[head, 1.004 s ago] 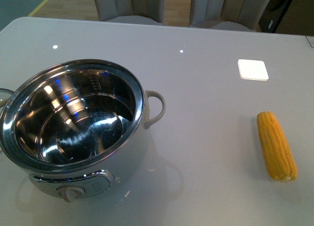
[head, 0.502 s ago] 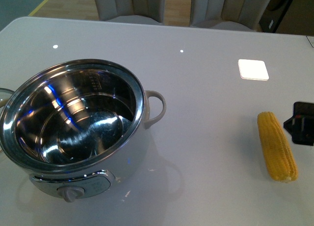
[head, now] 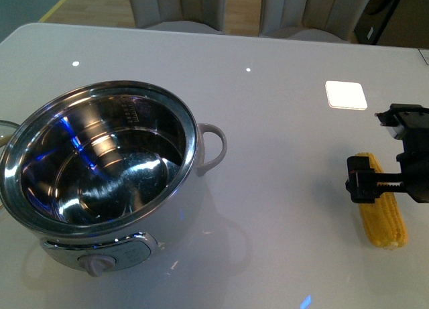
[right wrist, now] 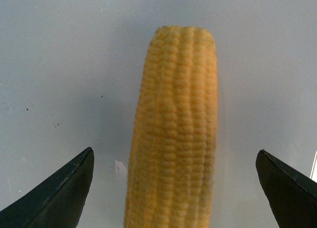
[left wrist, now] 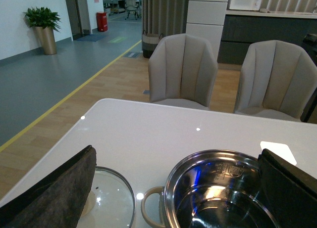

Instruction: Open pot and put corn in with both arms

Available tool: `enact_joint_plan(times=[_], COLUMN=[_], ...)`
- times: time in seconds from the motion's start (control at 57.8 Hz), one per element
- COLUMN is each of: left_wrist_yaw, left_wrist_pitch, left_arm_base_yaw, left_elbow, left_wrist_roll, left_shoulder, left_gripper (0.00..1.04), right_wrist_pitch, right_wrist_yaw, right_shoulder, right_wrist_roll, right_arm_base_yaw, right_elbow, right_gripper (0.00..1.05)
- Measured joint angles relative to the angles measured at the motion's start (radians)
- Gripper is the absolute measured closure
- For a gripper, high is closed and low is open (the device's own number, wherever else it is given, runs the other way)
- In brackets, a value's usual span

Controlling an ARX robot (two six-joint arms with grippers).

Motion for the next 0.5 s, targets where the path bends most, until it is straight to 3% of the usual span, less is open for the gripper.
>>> enact_joint_plan(times=[0.138, 0.502], left_wrist_yaw=[0.000, 0.000], left_wrist_pitch=[0.000, 0.000], left_arm_base_yaw=[0.000, 0.000], left_elbow=[0.000, 0.000], left_wrist_roll=[0.000, 0.000], left_shoulder=[0.000, 0.000], left_gripper=[0.07, 0.07], right_wrist_pitch=[-0.010, -0.009], right_wrist_yaw=[0.019, 0.023], right_shoulder=[0.040, 0.029], right_wrist_roll=[-0.007, -0.028], right_arm_base_yaw=[0.013, 0.014], right_elbow=[0.016, 0.003], right_gripper=[0.10, 0.63])
